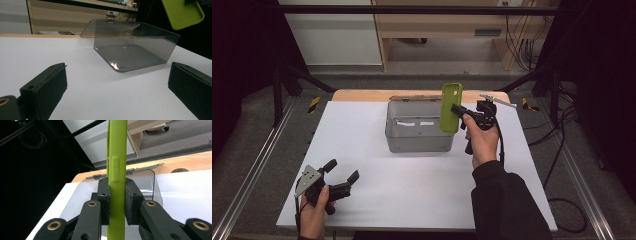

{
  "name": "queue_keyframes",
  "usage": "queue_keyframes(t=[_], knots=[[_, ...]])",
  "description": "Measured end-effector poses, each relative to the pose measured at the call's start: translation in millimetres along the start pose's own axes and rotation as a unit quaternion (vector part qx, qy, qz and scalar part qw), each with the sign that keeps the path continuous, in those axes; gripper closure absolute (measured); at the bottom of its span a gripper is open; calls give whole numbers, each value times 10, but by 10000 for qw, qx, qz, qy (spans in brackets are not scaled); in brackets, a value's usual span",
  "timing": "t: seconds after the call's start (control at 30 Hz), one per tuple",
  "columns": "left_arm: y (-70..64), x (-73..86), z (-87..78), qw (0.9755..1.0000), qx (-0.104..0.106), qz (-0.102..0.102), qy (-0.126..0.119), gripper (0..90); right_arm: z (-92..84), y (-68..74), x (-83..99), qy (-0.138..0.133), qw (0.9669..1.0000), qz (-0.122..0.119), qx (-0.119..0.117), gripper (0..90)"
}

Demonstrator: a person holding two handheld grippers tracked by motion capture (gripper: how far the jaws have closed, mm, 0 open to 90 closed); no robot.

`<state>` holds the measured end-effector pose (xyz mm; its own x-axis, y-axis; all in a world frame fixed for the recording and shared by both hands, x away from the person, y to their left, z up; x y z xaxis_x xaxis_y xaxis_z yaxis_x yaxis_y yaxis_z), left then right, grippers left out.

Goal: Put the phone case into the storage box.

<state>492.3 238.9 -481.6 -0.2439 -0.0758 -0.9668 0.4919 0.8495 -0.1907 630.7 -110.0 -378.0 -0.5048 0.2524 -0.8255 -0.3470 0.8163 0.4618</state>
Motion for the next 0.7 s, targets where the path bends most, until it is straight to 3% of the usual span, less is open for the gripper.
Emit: queue_keyframes(t=[0.33,0.7], knots=[[-9,0,1,10000,19,21,8,21,84,-9,-34,6,9996,-229,185,770],[4,0,3,10000,11,-8,6,21,164,-99,2,78,9987,-300,398,770]])
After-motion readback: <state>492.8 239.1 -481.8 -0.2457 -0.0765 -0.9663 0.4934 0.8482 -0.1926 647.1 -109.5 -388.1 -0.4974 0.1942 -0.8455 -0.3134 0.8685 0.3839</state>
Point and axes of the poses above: each handheld gripper's, and its own axes: z roughly forward along the jaws, x roughly out of its underside, y roughly to its left, the point moved 10 cm from there along z, roughly forward along the jaws, and after that the axes turned 2 degrees about -z, right-handed, at the moved point
